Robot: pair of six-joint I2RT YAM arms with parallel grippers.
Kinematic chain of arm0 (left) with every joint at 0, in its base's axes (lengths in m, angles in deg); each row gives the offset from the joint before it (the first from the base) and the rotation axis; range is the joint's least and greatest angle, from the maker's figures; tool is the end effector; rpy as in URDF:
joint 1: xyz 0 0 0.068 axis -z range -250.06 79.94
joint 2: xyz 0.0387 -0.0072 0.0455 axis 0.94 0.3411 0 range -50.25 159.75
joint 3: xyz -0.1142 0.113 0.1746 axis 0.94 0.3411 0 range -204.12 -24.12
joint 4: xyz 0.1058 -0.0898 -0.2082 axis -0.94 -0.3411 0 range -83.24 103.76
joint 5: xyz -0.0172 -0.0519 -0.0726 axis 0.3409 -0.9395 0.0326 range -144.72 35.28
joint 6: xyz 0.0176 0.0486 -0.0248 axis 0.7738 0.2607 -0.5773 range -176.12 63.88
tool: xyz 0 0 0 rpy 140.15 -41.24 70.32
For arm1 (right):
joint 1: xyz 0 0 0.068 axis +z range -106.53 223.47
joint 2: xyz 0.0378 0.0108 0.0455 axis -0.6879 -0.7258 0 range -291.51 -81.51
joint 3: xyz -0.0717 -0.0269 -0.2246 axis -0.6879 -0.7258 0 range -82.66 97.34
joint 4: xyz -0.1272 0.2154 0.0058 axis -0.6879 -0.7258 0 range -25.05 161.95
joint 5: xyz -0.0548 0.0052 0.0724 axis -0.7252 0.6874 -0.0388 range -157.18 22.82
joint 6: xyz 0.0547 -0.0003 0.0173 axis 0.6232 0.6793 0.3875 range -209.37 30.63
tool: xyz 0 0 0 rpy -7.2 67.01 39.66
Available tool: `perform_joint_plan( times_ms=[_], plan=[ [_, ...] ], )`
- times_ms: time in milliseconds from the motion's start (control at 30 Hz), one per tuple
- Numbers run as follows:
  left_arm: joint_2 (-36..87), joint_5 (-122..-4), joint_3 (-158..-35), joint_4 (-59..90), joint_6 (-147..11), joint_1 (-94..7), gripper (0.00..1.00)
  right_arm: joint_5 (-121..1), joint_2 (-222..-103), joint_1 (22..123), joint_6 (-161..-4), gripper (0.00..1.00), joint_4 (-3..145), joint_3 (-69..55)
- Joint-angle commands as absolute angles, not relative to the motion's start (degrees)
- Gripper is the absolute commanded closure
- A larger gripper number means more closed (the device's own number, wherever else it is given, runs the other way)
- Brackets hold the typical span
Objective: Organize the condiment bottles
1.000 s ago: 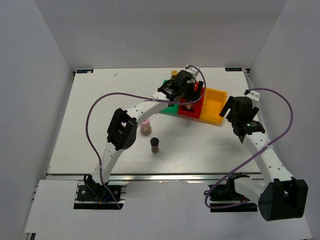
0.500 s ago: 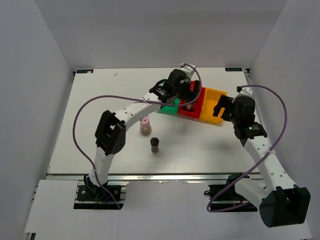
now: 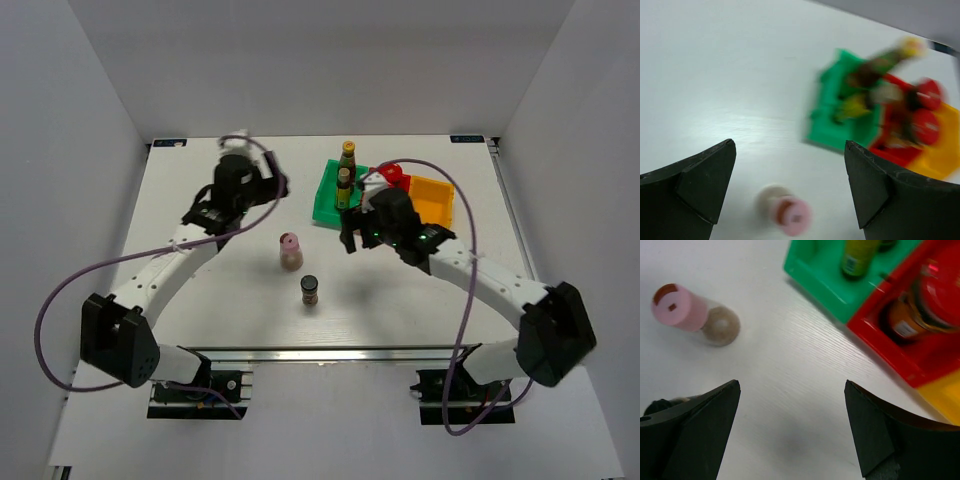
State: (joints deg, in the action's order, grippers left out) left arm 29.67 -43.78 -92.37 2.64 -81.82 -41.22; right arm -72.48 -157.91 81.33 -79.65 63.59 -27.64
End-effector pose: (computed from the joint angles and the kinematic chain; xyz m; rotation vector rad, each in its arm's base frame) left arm 0.2889 -0.1502 0.3046 -0.0717 1.9853 -0.4349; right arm 0.2430 0.1840 0.2484 -0.4588 2.0629 0.4053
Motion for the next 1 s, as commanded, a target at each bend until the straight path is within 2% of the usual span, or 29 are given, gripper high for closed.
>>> perform_joint_plan(
  times_ms=[0,133,367,667,767,800,967],
  plan=[
    [25.1,-43.5,-85.0,-1.4,-90.7,-51.7,0.02,-72.4,-164.7,87.2,-84.3,0.11,66.2,-20.0],
    [20.9,-43.7,-79.8,-1.5,-93.0,-57.7,0.02,-74.7,-173.3,94.2,-88.6,0.11,64.9,-12.4],
    [18.5,-44.6,-77.6,-2.0,-91.1,-61.4,0.02,-76.8,-187.7,97.3,-88.7,0.11,59.5,1.5],
    [16.7,-44.5,-76.2,-1.5,-89.3,-62.5,0.02,-77.5,-194.4,98.5,-87.5,0.13,56.1,8.0],
    [16.6,-46.2,-75.6,-0.4,-89.2,-62.5,0.02,-76.5,-194.5,99.3,-87.3,0.24,58.1,6.6],
    [16.6,-46.7,-75.2,0.2,-89.0,-62.5,0.02,-76.5,-194.5,99.5,-86.8,0.32,58.6,6.2],
    [17.0,-47.5,-75.1,0.0,-88.9,-62.5,0.02,-76.9,-193.8,99.6,-85.9,0.60,60.3,6.0]
  ],
)
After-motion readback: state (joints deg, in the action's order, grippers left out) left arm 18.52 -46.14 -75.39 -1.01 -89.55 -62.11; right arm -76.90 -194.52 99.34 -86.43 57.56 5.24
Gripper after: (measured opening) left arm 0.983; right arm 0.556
